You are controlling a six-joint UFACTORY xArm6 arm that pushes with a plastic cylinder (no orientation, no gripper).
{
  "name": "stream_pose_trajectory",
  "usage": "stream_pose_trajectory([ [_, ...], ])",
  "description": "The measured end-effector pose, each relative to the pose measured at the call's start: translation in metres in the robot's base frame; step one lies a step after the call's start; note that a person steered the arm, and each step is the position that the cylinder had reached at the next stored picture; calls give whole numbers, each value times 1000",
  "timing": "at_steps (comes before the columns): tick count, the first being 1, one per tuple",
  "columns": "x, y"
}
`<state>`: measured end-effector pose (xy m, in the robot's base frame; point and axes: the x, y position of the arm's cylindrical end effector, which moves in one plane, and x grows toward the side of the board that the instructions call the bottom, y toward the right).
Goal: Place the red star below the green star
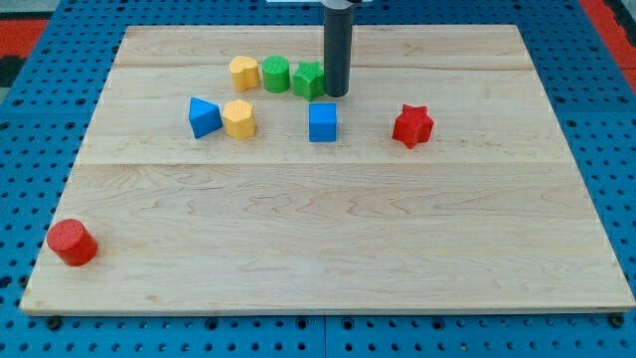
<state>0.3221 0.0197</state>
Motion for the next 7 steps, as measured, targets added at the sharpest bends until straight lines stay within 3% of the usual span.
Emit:
stream_pose_trajectory([
  [3, -17, -28],
  [4, -15, 16],
  [5, -22, 125],
  [6, 68, 173],
  [7, 94, 127],
])
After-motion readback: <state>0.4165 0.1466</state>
